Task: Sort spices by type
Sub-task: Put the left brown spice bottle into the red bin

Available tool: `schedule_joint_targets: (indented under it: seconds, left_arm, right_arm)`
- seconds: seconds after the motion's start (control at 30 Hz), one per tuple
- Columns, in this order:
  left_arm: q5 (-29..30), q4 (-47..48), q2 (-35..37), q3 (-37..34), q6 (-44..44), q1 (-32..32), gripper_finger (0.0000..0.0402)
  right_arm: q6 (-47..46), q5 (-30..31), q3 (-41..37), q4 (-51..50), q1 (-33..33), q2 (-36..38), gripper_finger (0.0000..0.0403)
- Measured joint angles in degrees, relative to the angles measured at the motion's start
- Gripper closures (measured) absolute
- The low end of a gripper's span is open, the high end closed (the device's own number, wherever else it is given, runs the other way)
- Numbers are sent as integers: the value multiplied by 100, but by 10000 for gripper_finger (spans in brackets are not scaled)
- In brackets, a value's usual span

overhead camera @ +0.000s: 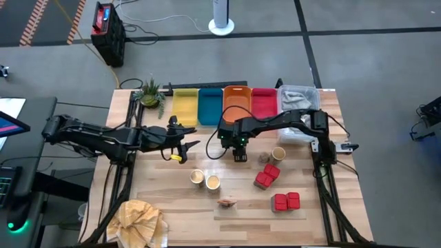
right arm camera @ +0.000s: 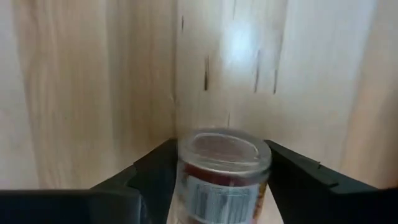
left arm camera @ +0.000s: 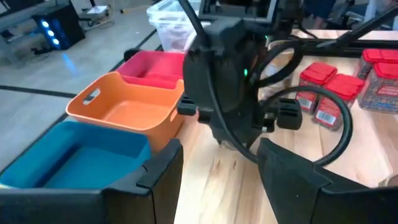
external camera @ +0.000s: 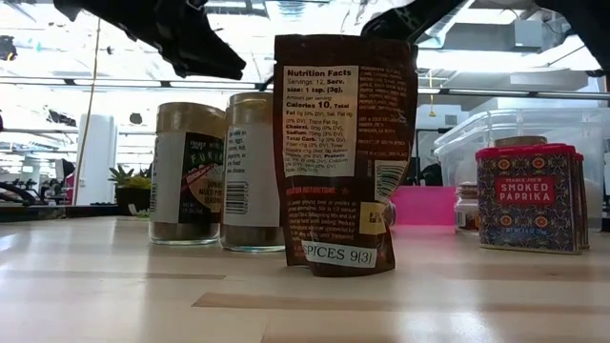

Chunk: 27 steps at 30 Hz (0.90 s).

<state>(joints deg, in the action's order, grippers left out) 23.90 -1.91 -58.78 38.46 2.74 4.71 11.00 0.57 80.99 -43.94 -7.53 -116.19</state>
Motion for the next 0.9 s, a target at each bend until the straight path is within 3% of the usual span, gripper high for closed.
schedule_joint_targets:
  seconds: [0.3,0.43,0.67,0.9]
  left_arm:
    - [1,280,20,-4,-60,55,205]
    - [-2,379,54,-4,7,59,205]
    - [-9,443,235,-4,11,201,205]
    - [-9,453,378,-4,-18,264,205]
  right_arm:
    - [-146,412,2,-555,92,684,132]
    - [-326,410,-395,-450,92,1002,132]
    - [-299,444,-1596,1136,-119,1402,131]
    - [-314,577,-1760,1578,-193,1383,131]
